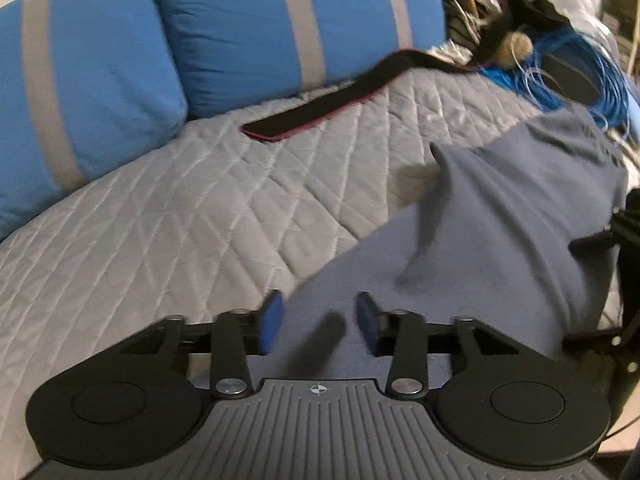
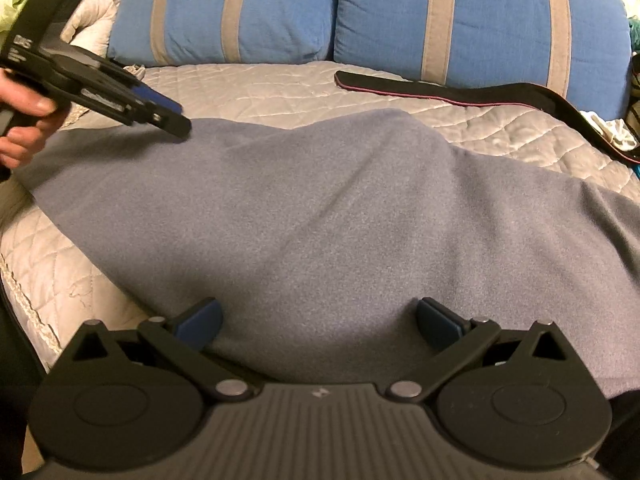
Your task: Fold clothes
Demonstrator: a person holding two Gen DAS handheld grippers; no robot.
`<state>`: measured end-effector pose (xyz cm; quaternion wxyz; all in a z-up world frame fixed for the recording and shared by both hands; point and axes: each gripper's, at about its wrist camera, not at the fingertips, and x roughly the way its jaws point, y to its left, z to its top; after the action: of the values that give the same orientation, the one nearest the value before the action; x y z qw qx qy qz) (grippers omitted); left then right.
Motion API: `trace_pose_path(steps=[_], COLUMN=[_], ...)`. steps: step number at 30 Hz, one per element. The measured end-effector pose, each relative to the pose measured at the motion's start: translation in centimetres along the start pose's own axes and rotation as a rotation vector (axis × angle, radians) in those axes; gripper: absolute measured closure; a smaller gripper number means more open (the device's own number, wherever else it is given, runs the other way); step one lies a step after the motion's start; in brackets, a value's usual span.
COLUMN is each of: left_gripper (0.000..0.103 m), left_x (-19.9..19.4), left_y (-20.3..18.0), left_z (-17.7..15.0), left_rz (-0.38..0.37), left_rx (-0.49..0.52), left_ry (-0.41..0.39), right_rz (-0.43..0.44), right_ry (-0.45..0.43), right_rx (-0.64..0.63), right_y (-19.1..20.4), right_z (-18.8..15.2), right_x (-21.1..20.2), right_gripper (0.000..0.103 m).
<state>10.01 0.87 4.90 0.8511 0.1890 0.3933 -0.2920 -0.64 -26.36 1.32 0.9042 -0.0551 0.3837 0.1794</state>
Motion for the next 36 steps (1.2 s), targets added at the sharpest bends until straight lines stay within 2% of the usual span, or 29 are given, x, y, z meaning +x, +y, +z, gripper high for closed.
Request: trace_pose_path(steps=[1, 4, 8, 18, 22, 25, 26, 29, 34, 36], left_gripper=[0.102, 0.101, 0.102, 0.101, 0.099, 0.097, 0.093, 0.078, 0.077, 0.077], left_x=[0.3, 0.0, -1.4, -2.5, -2.9, -3.9, -4.1, -3.9, -3.1, -3.0], left_y=[0.0, 0.3, 1.5, 3.7, 5.6, 8.0, 8.4, 7.9, 7.0, 7.1], left_z=[-0.1, -0.7, -1.8, -2.8, -2.9, -3.2, -3.3, -3.0, -2.8, -3.2], left_rz=[-0.005, -0.024, -0.039, -0.076, -0.059, -0.118, -0.112, -0.028, 0.022, 0.024], left_rx=[0.003, -0.009, -0.085, -0.188, -0.298, -0.424, -0.44, -0.388, -0.289, -0.273], left_ry=[0.003, -0.02, -0.064, -0.086, -0.117, -0.193, -0.204, -0.179, -0.113, -0.105], right_rz=[0.0, 0.0, 0.0, 0.0, 0.003, 0.029, 0.049, 0.126, 0.022, 0.004], right_ry=[-0.001, -0.002, -0.001, 0.0, -0.004, -0.028, -0.042, -0.139, -0.238, -0.233], right_rx=[0.0, -0.001, -0.001, 0.001, 0.006, 0.028, 0.041, 0.057, -0.032, -0.032], right_y=[0.0, 0.0, 0.0, 0.0, 0.0, -0.1, -0.2, -0.6, -1.9, -3.4], right_z=[0.0, 0.0, 0.0, 0.0, 0.0, 0.2, 0.4, 1.7, 6.2, 8.0], right_x=[0.0, 0.0, 0.1, 0.1, 0.1, -0.2, -0.5, -2.3, -2.0, -0.4], right_gripper=[0.002, 0.002, 0.002, 0.002, 0.002, 0.002, 0.001, 0.0, 0.001, 0.006])
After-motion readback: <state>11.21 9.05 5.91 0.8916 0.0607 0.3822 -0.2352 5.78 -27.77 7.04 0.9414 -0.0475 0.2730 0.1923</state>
